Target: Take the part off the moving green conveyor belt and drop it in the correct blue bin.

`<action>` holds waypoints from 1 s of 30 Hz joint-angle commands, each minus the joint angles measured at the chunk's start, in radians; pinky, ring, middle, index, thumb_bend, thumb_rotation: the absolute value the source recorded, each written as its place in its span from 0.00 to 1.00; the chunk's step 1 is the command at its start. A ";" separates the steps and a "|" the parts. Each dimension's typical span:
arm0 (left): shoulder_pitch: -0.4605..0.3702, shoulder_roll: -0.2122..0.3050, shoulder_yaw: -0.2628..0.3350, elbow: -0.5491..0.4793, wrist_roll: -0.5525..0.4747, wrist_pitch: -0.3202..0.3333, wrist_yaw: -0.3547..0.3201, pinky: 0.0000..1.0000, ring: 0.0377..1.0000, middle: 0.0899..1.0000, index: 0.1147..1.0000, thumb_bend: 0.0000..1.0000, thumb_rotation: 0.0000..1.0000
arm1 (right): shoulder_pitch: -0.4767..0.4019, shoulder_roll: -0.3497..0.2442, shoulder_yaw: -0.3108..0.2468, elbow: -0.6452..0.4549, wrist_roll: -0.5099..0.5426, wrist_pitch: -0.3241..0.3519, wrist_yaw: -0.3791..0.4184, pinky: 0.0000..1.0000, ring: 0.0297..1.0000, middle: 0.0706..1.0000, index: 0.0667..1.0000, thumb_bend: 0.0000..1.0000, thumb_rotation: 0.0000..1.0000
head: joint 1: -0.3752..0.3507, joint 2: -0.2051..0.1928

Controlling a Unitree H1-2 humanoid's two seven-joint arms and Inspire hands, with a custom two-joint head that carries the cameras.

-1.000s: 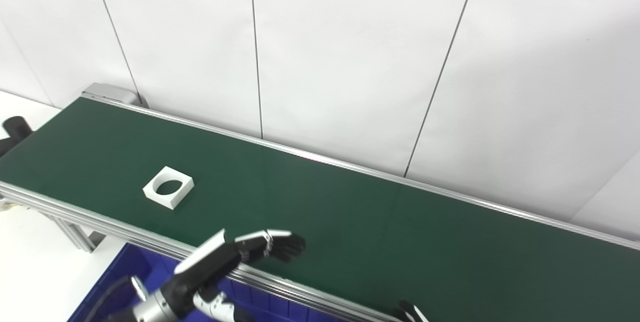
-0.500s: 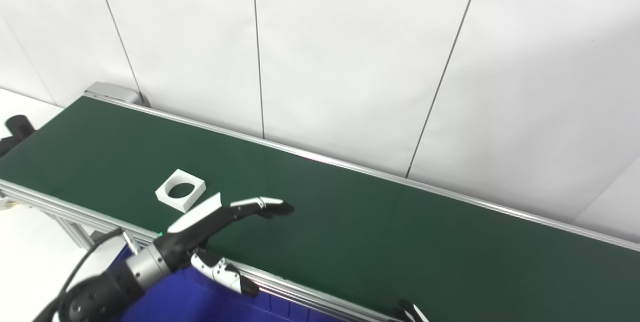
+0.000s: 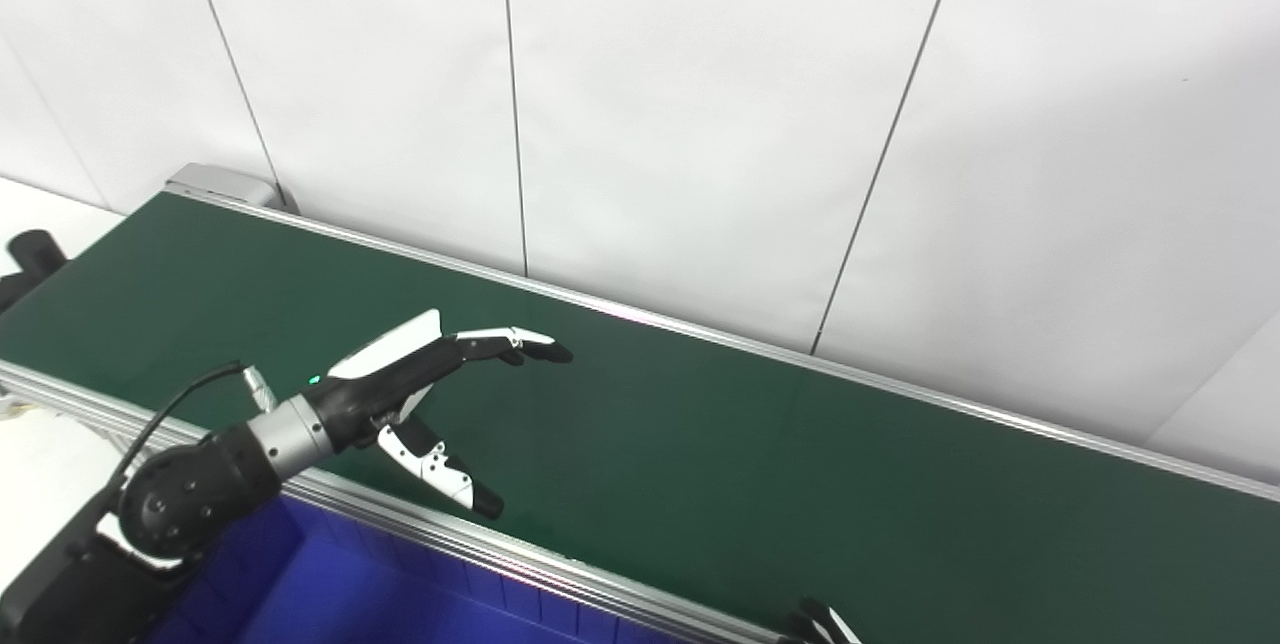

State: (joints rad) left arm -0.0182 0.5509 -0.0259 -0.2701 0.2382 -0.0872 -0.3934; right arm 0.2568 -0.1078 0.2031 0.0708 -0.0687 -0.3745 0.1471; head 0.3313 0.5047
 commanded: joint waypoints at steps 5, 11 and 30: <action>-0.074 0.050 0.005 0.042 0.058 -0.014 0.006 0.77 0.83 0.81 0.79 0.91 0.20 | -0.010 0.008 -0.003 -0.014 0.021 -0.049 0.002 0.69 0.77 0.81 0.86 0.69 0.85 | 0.000 0.000; -0.112 0.085 -0.002 0.100 0.101 -0.030 0.004 0.79 0.82 0.81 0.78 0.93 0.12 | -0.009 0.008 -0.002 -0.020 0.014 -0.047 0.000 0.69 0.76 0.81 0.86 0.70 0.86 | 0.000 0.002; -0.146 0.152 -0.030 0.210 0.275 -0.057 0.028 0.80 0.85 0.85 0.81 0.98 0.11 | -0.002 0.007 -0.001 -0.028 0.017 -0.043 0.003 0.68 0.76 0.81 0.86 0.70 0.86 | 0.002 0.008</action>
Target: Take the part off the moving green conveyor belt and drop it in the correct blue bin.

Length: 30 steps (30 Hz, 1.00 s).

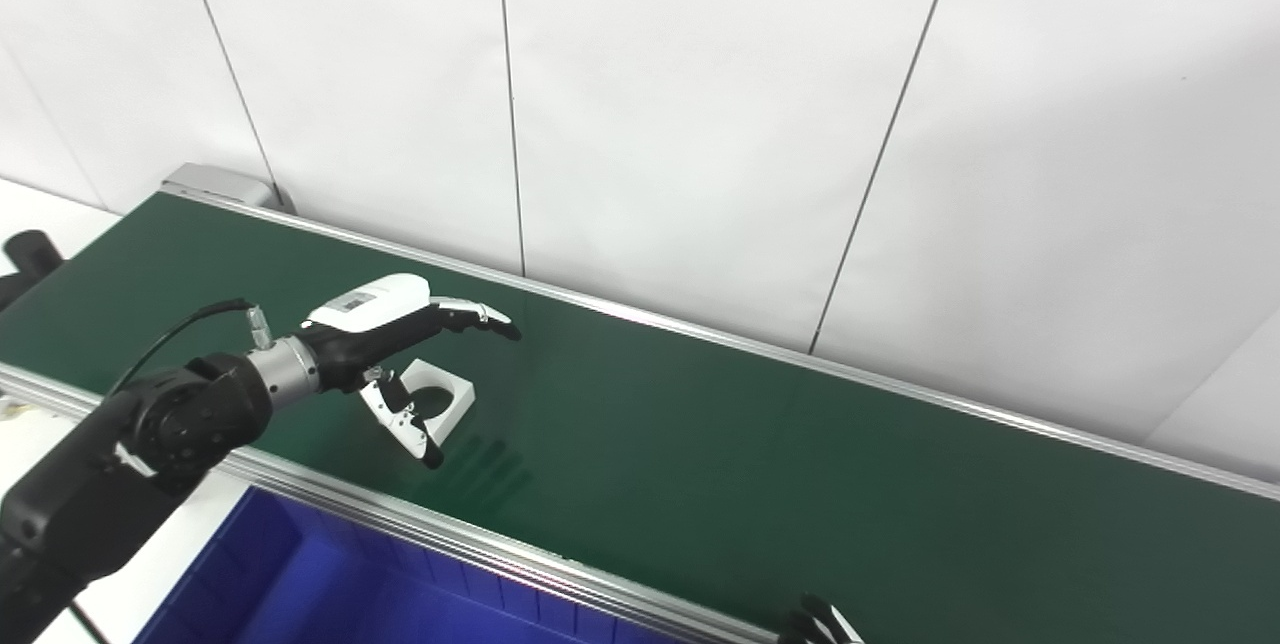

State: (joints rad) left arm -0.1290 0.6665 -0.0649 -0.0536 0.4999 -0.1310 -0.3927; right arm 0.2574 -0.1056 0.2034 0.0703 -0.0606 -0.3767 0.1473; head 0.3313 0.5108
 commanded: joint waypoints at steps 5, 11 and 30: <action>-0.042 0.040 -0.002 0.028 0.064 -0.014 0.034 0.82 0.86 0.87 0.82 0.97 0.12 | -0.001 0.005 0.000 -0.029 0.003 -0.042 0.001 0.68 0.76 0.81 0.86 0.70 0.86 | 0.002 0.002; -0.058 0.025 -0.018 0.070 0.117 0.010 0.037 0.82 0.87 0.88 0.83 0.96 0.13 | -0.002 0.005 0.002 -0.030 0.007 -0.041 0.004 0.68 0.77 0.81 0.87 0.70 0.86 | 0.000 0.004; -0.106 -0.057 -0.124 0.190 0.281 0.071 0.120 0.82 0.87 0.87 0.84 0.95 0.15 | -0.001 0.013 0.005 -0.031 -0.004 -0.040 -0.001 0.68 0.76 0.82 0.87 0.70 0.86 | -0.010 0.002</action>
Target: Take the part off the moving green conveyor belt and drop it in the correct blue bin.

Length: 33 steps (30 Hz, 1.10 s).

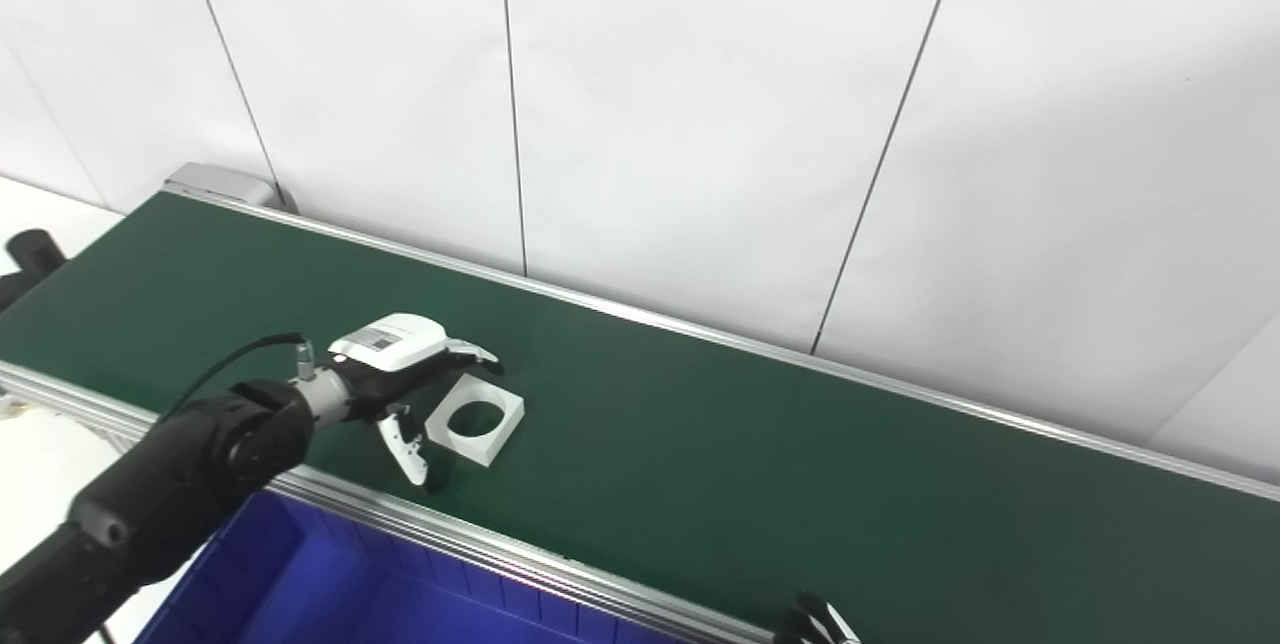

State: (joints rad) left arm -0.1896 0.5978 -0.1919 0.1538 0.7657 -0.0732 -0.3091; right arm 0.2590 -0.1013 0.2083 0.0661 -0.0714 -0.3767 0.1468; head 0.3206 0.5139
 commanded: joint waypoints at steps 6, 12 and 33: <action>-0.054 -0.020 -0.025 -0.002 0.019 0.025 0.033 0.82 0.87 0.87 0.84 0.95 0.21 | -0.003 0.012 0.001 -0.027 0.008 -0.036 -0.001 0.68 0.76 0.82 0.87 0.70 0.86 | -0.001 -0.001; -0.057 -0.051 -0.049 0.000 0.032 0.033 0.050 0.77 0.81 0.80 0.78 0.86 0.15 | -0.001 0.014 0.000 -0.026 0.011 -0.038 -0.001 0.68 0.76 0.81 0.87 0.71 0.86 | -0.004 0.000; -0.045 -0.034 -0.052 0.020 0.011 -0.035 0.143 0.66 0.55 0.45 0.41 0.52 0.00 | 0.004 0.006 -0.004 -0.037 0.016 -0.039 0.005 0.68 0.76 0.81 0.87 0.70 0.86 | -0.002 0.009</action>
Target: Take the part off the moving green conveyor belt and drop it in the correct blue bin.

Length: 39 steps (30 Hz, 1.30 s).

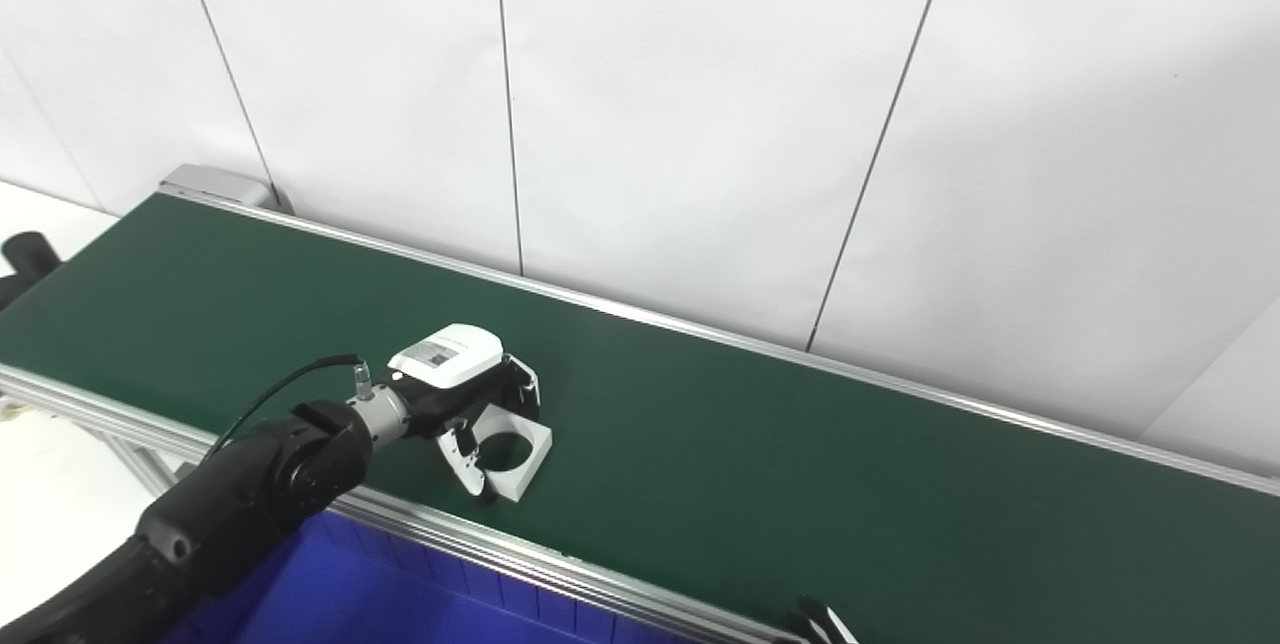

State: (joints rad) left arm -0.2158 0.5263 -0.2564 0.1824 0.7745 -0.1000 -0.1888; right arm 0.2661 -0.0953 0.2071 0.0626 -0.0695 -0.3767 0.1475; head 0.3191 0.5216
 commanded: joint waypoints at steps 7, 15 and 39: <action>-0.010 0.033 0.023 -0.016 -0.022 -0.028 0.035 0.66 0.56 0.46 0.41 0.52 0.00 | -0.004 -0.002 -0.002 -0.036 0.014 -0.032 0.005 0.68 0.76 0.82 0.87 0.72 0.87 | -0.001 0.002; 0.057 0.053 0.091 -0.198 -0.116 -0.019 -0.009 0.65 0.55 0.45 0.42 0.52 0.00 | -0.003 0.000 -0.002 -0.041 0.006 -0.030 0.000 0.68 0.76 0.81 0.86 0.74 0.88 | -0.006 0.004; 0.331 0.058 0.296 -0.672 -0.275 0.048 -0.104 0.55 0.48 0.41 0.45 0.52 0.00 | -0.001 -0.003 -0.001 -0.047 0.012 -0.029 0.004 0.67 0.75 0.81 0.86 0.71 0.86 | -0.006 0.023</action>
State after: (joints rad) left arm 0.1134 0.5723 0.0178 -0.4541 0.5100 -0.0489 -0.3043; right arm 0.2658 -0.0995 0.2076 0.0511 -0.0698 -0.3766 0.1477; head 0.3129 0.5445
